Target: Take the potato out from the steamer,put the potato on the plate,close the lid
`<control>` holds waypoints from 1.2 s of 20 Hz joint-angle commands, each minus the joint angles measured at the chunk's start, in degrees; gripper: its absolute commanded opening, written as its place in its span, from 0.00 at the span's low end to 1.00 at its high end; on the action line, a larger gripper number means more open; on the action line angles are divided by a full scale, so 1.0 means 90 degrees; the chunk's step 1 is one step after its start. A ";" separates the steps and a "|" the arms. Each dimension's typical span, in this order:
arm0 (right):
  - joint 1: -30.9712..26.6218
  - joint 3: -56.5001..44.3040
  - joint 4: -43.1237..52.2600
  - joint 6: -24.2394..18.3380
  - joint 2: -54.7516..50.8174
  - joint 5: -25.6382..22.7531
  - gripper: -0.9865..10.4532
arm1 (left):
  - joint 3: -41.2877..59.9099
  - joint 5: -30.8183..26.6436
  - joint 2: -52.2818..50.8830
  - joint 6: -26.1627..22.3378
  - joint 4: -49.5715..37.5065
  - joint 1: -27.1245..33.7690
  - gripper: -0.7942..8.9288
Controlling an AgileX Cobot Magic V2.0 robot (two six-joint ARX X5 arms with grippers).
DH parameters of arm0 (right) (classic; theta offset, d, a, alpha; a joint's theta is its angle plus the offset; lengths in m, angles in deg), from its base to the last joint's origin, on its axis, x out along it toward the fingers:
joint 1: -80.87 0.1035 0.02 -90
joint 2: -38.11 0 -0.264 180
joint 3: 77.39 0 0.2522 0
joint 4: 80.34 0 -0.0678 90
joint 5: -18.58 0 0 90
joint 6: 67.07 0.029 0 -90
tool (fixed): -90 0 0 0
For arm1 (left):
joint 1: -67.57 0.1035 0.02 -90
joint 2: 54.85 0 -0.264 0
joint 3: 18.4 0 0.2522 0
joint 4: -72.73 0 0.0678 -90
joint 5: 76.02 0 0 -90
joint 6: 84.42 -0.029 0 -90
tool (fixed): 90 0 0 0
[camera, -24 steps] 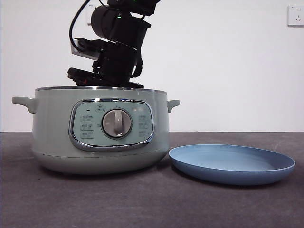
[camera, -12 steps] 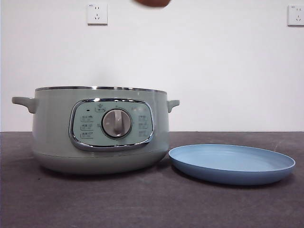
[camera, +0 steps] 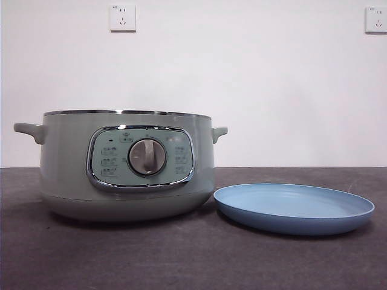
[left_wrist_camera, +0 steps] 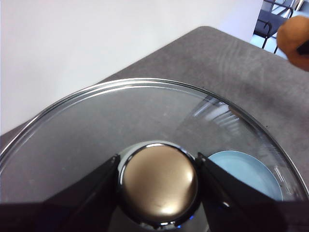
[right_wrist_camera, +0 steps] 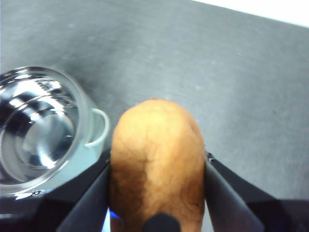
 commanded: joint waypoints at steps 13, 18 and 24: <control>0.0291 -0.5265 0.2851 0.0430 0.0104 0.0469 0.08 | -0.0070 0.0068 -0.0039 0.0041 -0.0364 -0.0027 0.07; 0.0454 -0.6970 0.4478 0.0580 0.0117 0.0561 0.08 | -0.0070 0.0066 -0.0039 0.0041 -0.0367 -0.0027 0.07; 0.0498 -0.7582 0.5212 0.0588 0.0177 0.0544 0.08 | -0.0070 0.0068 -0.0039 0.0041 -0.0364 -0.0027 0.07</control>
